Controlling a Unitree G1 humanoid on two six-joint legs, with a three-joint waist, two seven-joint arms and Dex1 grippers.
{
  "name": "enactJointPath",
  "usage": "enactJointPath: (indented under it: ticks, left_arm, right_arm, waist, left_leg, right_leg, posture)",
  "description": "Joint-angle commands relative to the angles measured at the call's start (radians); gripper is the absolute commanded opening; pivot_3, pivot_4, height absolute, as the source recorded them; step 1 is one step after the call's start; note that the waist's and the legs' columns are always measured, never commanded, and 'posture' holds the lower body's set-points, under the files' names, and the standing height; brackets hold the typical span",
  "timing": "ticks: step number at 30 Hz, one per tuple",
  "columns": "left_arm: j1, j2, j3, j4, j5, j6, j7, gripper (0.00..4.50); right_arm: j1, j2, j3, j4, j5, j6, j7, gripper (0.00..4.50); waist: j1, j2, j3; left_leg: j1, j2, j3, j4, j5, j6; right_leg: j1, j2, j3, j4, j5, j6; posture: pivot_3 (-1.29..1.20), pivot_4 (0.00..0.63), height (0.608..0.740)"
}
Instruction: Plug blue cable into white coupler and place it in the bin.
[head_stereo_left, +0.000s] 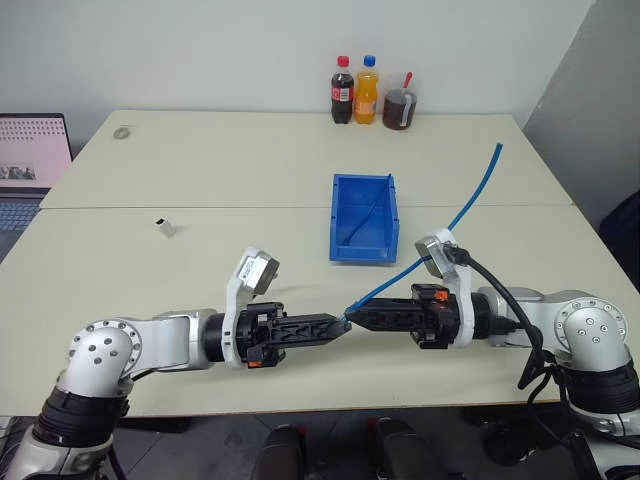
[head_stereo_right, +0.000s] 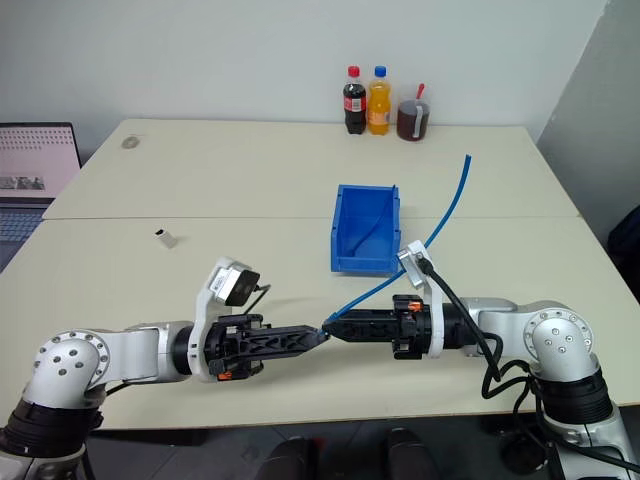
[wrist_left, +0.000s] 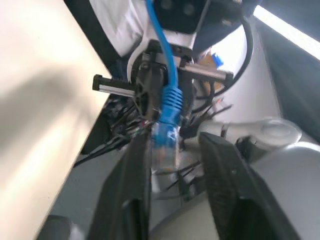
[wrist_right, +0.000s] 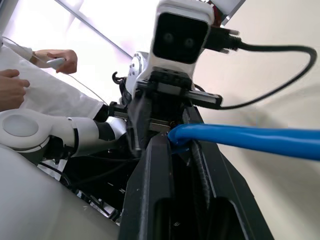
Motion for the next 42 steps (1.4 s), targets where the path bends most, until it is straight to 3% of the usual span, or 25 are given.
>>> enactJointPath:
  ticks: [1,6,9,12,16,22,26,30,36,42]
  left_arm:
    - [-0.04,0.051,0.015,-0.065,0.225,-0.04,-0.203,2.38]
    - [-0.049,0.137,-0.041,-0.09,0.618,-0.243,-0.398,3.43]
    - [-0.042,0.086,-0.008,-0.03,0.726,-0.305,-0.308,3.99]
    - [0.001,0.025,0.013,-0.008,0.867,-0.368,-0.166,4.47]
    - [0.045,-0.169,0.053,0.062,1.146,-0.44,0.279,4.47]
    - [-0.002,-0.404,0.154,0.226,1.445,-0.539,0.763,4.47]
    - [-0.102,-0.492,0.244,0.405,1.525,-0.661,0.913,4.47]
    - [-0.194,-0.519,0.316,0.588,1.551,-0.778,0.976,4.47]
    - [-0.404,-0.493,0.365,0.981,1.546,-0.973,0.918,4.47]
    - [-0.512,-0.476,0.376,1.212,1.555,-1.076,0.901,4.47]
  right_arm:
    - [-0.005,-0.003,-0.005,-0.01,-0.032,-0.023,0.019,0.19]
    - [-0.014,0.002,-0.017,0.014,-0.08,-0.035,0.038,0.19]
    - [-0.021,0.003,-0.022,0.027,-0.109,-0.045,0.051,0.19]
    - [-0.027,0.006,-0.025,0.038,-0.13,-0.049,0.062,0.19]
    - [-0.043,0.013,-0.023,0.06,-0.162,-0.057,0.084,0.19]
    - [-0.081,0.037,-0.005,0.099,-0.218,-0.059,0.119,0.19]
    - [-0.108,0.051,-0.001,0.123,-0.258,-0.053,0.144,0.19]
    - [-0.118,0.063,-0.001,0.132,-0.292,-0.051,0.157,0.19]
    - [-0.115,0.076,-0.014,0.118,-0.303,-0.036,0.152,0.19]
    - [-0.114,0.079,-0.022,0.109,-0.307,-0.025,0.143,0.19]
  waist:
    - [0.0,0.0,0.0]
    - [0.0,0.0,0.001]
    - [0.001,0.0,0.002]
    - [0.001,-0.002,0.003]
    - [0.004,-0.002,0.003]
    - [0.019,-0.003,0.003]
    - [0.022,-0.005,0.003]
    - [0.023,-0.005,0.003]
    - [0.023,-0.005,0.003]
    - [0.023,-0.005,0.003]
  left_leg:
    - [0.0,0.0,0.0,0.0,0.0,0.0]
    - [0.0,0.0,0.001,-0.004,0.0,0.0]
    - [0.001,0.0,0.001,-0.006,0.0,0.0]
    - [0.0,0.001,0.0,-0.007,0.0,0.0]
    - [0.0,0.001,-0.001,-0.009,0.0,0.0]
    - [-0.001,0.001,-0.001,-0.008,0.0,0.0]
    - [-0.001,0.0,-0.001,-0.005,0.0,0.0]
    - [-0.002,-0.001,-0.001,-0.002,0.0,0.0]
    - [-0.005,-0.001,-0.002,0.002,0.0,0.0]
    - [-0.007,-0.002,-0.002,0.004,0.0,0.0]
  right_leg:
    - [0.0,0.0,0.0,0.0,0.0,0.0]
    - [-0.001,0.0,0.0,-0.001,-0.001,-0.001]
    - [-0.001,0.0,0.0,-0.002,-0.001,-0.002]
    - [-0.001,0.0,0.0,-0.002,-0.001,-0.001]
    - [-0.002,-0.001,0.002,-0.003,-0.001,-0.001]
    - [-0.002,-0.001,0.001,-0.002,0.0,-0.001]
    - [-0.001,-0.002,0.0,-0.001,0.001,0.001]
    - [-0.001,-0.002,-0.002,-0.001,0.003,0.002]
    - [0.0,-0.002,-0.004,-0.001,0.004,0.004]
    - [-0.001,-0.003,-0.004,-0.002,0.005,0.005]
  posture:
    - [0.0,0.15,0.74]
    - [0.0,0.15,0.74]
    - [0.0,0.15,0.74]
    - [0.0,0.15,0.74]
    - [0.0,0.15,0.74]
    - [0.0,0.15,0.74]
    - [0.0,0.15,0.74]
    - [0.0,0.15,0.74]
    - [0.0,0.15,0.74]
    - [0.0,0.15,0.74]
